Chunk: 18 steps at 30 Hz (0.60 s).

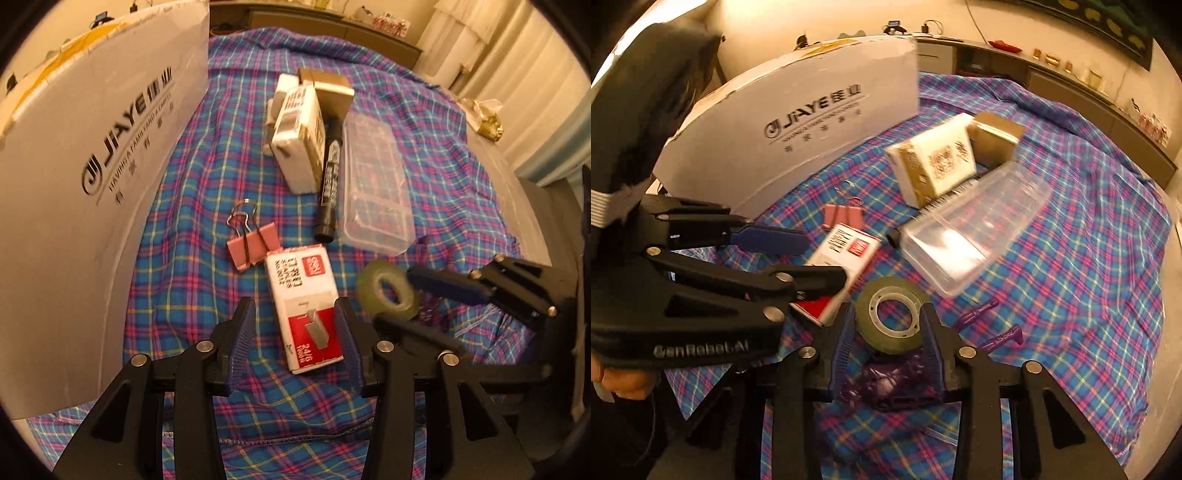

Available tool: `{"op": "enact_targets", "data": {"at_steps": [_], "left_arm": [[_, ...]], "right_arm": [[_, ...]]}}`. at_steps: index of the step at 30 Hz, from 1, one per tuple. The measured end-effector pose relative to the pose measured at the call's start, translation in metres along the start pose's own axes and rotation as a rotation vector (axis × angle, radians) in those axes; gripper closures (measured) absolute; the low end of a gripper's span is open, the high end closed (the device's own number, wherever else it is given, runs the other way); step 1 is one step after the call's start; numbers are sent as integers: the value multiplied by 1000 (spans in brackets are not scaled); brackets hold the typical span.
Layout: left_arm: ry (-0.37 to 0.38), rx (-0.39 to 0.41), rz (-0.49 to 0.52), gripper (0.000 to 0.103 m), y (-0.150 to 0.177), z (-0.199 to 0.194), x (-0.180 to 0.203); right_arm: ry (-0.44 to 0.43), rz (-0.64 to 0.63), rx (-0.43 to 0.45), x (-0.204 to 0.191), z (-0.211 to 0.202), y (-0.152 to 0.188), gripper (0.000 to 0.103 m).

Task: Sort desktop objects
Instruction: 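Close left tool on red-white staples box while right tool grasps green tape roll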

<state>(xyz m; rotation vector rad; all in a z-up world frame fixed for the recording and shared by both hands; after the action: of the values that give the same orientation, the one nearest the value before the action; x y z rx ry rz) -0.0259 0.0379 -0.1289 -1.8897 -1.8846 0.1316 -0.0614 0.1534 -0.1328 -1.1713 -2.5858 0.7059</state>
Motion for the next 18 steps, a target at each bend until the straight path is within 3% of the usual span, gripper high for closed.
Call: {"op": "enact_targets", "data": {"at_steps": [3, 9, 12, 15, 18], "left_arm": [[-3, 5, 4, 52, 0, 1, 1], [16, 6, -26, 45, -2, 4, -3], [8, 11, -21, 45, -2, 3, -3], [12, 2, -32, 46, -3, 4, -3], [15, -5, -18, 46, -2, 5, 2]], "right_arm": [[9, -5, 8, -2, 2, 0, 63], [117, -101, 25, -14, 16, -6, 56], [100, -68, 19, -6, 14, -7, 64], [48, -16, 10, 4, 4, -1, 84], [37, 21, 1, 12, 1, 5, 85]]}}
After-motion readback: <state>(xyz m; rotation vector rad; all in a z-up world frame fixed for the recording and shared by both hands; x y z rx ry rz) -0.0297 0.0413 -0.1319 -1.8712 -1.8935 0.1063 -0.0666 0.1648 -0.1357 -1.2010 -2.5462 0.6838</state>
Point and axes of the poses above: each gripper's, at about its wrist camera, not at the fingertips, and z roughly the way its jaws point, x to its right, y to its underside, the point moved 4 cm from there along z, roughly the way its jaws point, and after that the axes turned 4 degrees about y, right-handed, at the moved point
